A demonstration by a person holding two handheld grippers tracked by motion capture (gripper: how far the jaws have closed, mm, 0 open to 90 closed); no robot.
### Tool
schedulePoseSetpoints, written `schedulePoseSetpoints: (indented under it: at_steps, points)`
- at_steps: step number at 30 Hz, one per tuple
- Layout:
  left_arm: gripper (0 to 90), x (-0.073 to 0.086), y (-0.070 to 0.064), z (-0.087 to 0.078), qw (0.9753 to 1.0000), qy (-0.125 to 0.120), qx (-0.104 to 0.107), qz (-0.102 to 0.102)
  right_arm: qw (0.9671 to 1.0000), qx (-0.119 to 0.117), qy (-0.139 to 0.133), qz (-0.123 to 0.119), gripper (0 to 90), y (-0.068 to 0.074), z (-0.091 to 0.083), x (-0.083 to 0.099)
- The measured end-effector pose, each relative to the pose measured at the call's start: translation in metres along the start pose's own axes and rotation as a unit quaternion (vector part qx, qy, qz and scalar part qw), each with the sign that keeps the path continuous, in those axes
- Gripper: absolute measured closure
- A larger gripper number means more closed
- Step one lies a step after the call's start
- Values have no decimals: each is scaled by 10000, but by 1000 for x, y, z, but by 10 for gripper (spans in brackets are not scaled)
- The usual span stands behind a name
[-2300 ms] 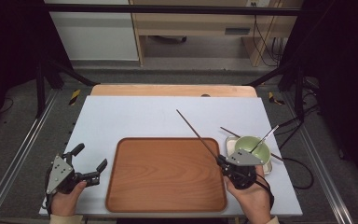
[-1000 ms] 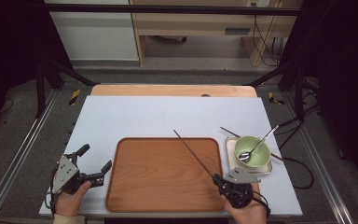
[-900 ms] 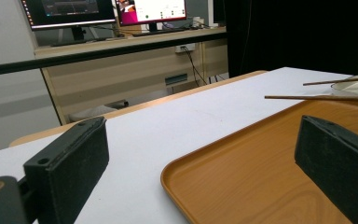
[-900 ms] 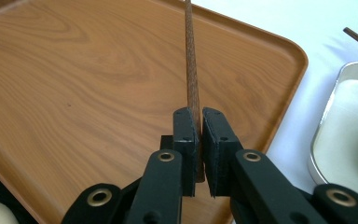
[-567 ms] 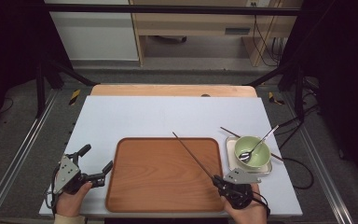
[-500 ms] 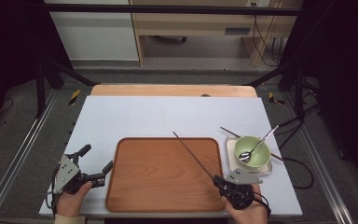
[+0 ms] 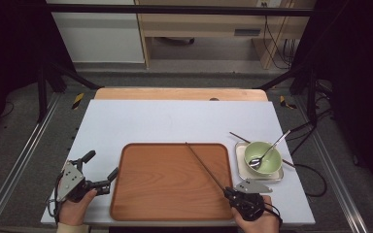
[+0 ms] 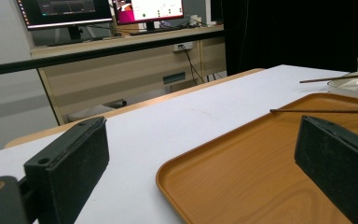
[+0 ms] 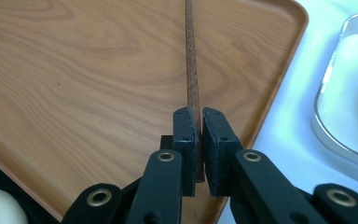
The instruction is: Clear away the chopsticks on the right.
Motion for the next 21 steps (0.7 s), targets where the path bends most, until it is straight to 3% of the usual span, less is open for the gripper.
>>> schedulePoseSetpoints:
  at_steps: [3, 4, 10, 21]
  points:
    - [26, 1, 1, 0, 10000, 9, -14, -46, 10000, -2, 0, 53, 846, 2, -1, 2]
    - [26, 1, 1, 1, 10000, 10, -11, -38, 10000, 6, 40, -37, 846, 1, 0, 3]
    - [26, 0, 1, 0, 10000, -6, 15, -18, 9996, 24, 285, -26, 845, 10, 5, 9]
    - [26, 0, -1, 0, 10000, -3, 26, 15, 9988, 101, 460, -103, 844, 9, 11, 14]
Point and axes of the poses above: each handheld gripper's, and its own axes: z roughly forward along the jaws, x roughly out of its underside, y roughly to its left, the point moved 4 cm from there along z, roughly forward along the jaws, and after that the axes turned 7 degrees about -x, right-handed, at the moved point
